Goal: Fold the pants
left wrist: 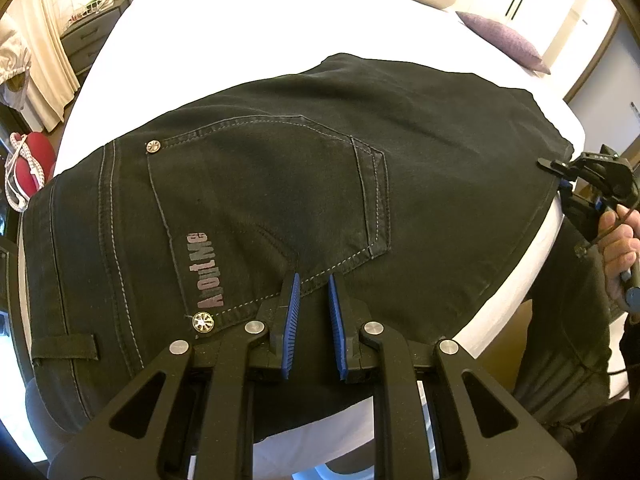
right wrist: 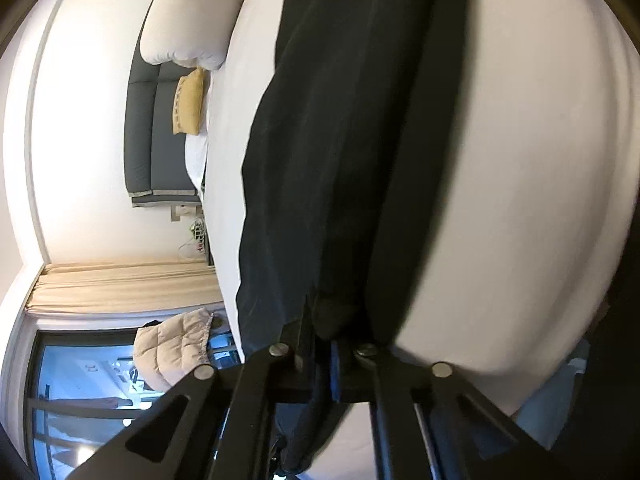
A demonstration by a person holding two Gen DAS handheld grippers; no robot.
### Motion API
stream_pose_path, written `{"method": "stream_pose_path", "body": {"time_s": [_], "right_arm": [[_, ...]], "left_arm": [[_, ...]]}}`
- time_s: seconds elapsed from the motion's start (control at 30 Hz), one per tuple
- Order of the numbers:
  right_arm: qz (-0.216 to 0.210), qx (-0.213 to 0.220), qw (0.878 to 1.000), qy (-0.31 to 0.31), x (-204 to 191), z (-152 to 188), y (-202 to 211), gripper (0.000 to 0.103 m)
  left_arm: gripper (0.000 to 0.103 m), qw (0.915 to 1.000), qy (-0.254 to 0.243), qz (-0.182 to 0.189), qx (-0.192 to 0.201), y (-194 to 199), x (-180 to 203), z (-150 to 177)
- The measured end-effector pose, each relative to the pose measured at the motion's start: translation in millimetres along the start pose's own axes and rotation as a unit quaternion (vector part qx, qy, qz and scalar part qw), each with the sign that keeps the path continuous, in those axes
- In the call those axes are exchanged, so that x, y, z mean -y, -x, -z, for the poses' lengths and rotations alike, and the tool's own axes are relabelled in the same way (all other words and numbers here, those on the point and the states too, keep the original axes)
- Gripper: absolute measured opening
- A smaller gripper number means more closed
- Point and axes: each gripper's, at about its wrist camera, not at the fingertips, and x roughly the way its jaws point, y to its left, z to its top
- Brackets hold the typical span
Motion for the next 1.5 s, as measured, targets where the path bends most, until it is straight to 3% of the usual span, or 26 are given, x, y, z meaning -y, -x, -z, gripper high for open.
{"method": "stream_pose_path", "body": {"time_s": [0.23, 0.47, 0.57, 0.8, 0.87, 1.03, 1.23, 1.4, 1.5], "right_arm": [[-0.016, 0.004, 1.000, -0.012, 7.9, -0.8, 5.8, 0.004], [-0.024, 0.090, 0.995, -0.037, 12.9, -53.1, 29.0, 0.007], [-0.020, 0.111, 0.992, -0.059, 25.2, -62.9, 42.2, 0.001], [-0.020, 0.131, 0.990, -0.055, 28.2, -69.0, 48.5, 0.001], [-0.020, 0.144, 0.988, -0.057, 27.5, -78.6, 53.1, 0.005], [-0.005, 0.170, 0.984, -0.059, 36.3, -103.3, 68.0, 0.003], [-0.020, 0.217, 0.971, -0.101, 55.9, -121.2, 86.6, 0.001], [0.012, 0.238, 0.968, -0.084, 51.0, -124.4, 98.6, 0.001], [0.029, 0.284, 0.951, -0.117, 62.2, -125.6, 117.9, 0.006]], "left_arm": [[0.015, 1.0000, -0.001, 0.000, 0.000, -1.1, -0.5, 0.0], [0.015, 1.0000, 0.000, 0.000, -0.001, -1.8, -1.3, -0.2], [0.015, 1.0000, 0.000, -0.002, -0.002, -2.2, -0.8, -0.2], [0.015, 1.0000, -0.004, -0.004, -0.004, -4.2, 0.1, -1.8], [0.015, 1.0000, -0.005, -0.006, -0.006, -4.4, 0.9, -2.7], [0.015, 1.0000, -0.005, -0.006, -0.006, -4.3, 1.0, -2.6], [0.015, 1.0000, -0.006, -0.006, -0.005, -4.0, 0.1, -1.9], [0.015, 1.0000, -0.002, -0.003, 0.000, -4.8, -1.7, -1.0], [0.015, 1.0000, -0.001, -0.002, 0.000, -4.6, -2.8, -0.8]]}}
